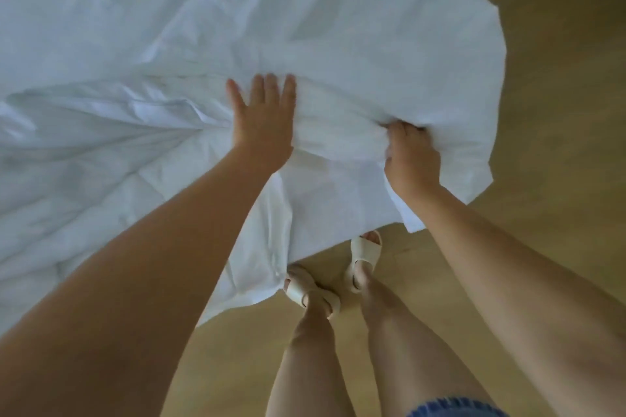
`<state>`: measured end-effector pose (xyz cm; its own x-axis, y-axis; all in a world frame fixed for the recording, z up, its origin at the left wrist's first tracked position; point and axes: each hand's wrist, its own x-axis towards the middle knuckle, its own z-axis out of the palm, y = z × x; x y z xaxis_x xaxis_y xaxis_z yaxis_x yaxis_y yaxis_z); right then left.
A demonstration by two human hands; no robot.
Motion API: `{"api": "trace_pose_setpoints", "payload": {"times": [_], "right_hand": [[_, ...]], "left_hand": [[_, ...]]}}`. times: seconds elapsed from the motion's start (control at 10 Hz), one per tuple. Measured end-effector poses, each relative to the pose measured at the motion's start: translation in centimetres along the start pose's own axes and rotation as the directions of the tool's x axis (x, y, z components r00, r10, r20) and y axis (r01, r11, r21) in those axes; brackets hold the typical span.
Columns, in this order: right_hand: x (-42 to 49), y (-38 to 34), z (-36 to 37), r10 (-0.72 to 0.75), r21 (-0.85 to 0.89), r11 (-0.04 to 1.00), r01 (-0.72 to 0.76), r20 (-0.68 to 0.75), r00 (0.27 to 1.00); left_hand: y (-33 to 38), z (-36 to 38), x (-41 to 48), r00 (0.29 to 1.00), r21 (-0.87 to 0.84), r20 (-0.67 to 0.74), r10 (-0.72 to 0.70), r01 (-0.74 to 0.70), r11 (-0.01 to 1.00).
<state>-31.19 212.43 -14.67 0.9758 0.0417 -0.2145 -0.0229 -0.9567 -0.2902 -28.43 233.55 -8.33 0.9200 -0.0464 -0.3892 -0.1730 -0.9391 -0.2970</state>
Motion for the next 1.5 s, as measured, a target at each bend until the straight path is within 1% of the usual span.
{"api": "trace_pose_setpoints", "payload": {"times": [0.1,0.2,0.3,0.4,0.5,0.6,0.7,0.8,0.9,1.0,1.1,1.2,1.3,1.4,1.5], "right_hand": [[0.9,2.2,-1.9,0.125,0.109,0.986,-0.122,-0.014,0.992],[0.4,4.6,-5.0,0.133,0.114,0.984,-0.135,0.027,0.991],[-2.2,8.7,-8.9,0.010,0.090,0.996,-0.020,0.106,0.994],[-4.7,13.3,-14.8,-0.213,0.104,0.971,0.217,-0.049,0.976],[-6.5,18.9,-15.8,-0.250,0.007,0.968,0.250,0.011,0.968],[-6.8,23.7,-9.6,0.015,-0.143,0.988,0.050,0.415,0.910],[-6.4,26.0,-4.6,0.145,-0.004,0.988,-0.154,0.374,0.916],[-7.2,27.1,-2.1,0.626,0.572,0.430,-0.698,0.369,0.687],[-7.8,27.3,-1.4,0.230,0.418,-0.716,-0.559,0.898,0.376],[-4.9,26.4,-2.0,0.014,0.300,-0.701,-0.647,0.913,0.407],[-1.6,23.8,-4.4,0.149,0.370,-0.713,-0.596,0.910,0.388],[-1.4,25.3,-6.0,0.245,0.509,-0.711,-0.485,0.826,0.508],[-5.4,31.2,-5.5,0.401,0.599,-0.716,-0.358,0.773,0.491],[-7.6,33.3,-2.2,0.482,0.529,-0.777,-0.342,0.849,0.218],[-7.9,30.6,0.1,0.286,0.379,-0.864,-0.332,0.912,0.294]], "left_hand": [[1.0,-1.3,0.9,0.984,0.006,0.066,0.165,-0.166,0.986],[3.6,-3.4,-0.5,0.910,0.004,0.164,0.382,-0.388,0.922],[7.1,-4.9,-3.7,0.824,-0.127,0.189,0.535,-0.520,0.845],[11.6,-6.3,-7.8,0.714,-0.207,-0.202,0.670,-0.700,0.683],[16.7,-5.8,-9.0,0.747,-0.248,-0.165,0.644,-0.664,0.706],[23.4,-4.3,-8.0,0.830,-0.111,0.159,0.535,-0.524,0.845],[29.9,-1.1,-7.0,0.741,-0.091,0.483,0.467,-0.489,0.868],[31.7,-1.8,-6.9,0.669,-0.001,0.592,0.449,-0.557,0.830],[30.8,-2.9,-7.4,0.641,0.037,0.616,0.458,-0.604,0.796],[30.2,-4.3,-7.9,0.658,0.068,0.605,0.447,-0.603,0.795],[30.3,-5.8,-7.8,0.674,0.102,0.606,0.422,-0.593,0.799],[32.5,-6.8,-7.1,0.665,0.118,0.547,0.509,-0.663,0.739],[37.2,-6.1,-7.4,0.568,0.009,0.562,0.602,-0.731,0.682],[39.9,-4.5,-7.6,0.548,-0.012,0.644,0.534,-0.691,0.723],[38.9,-3.1,-7.3,0.594,0.018,0.649,0.476,-0.637,0.771]]}}
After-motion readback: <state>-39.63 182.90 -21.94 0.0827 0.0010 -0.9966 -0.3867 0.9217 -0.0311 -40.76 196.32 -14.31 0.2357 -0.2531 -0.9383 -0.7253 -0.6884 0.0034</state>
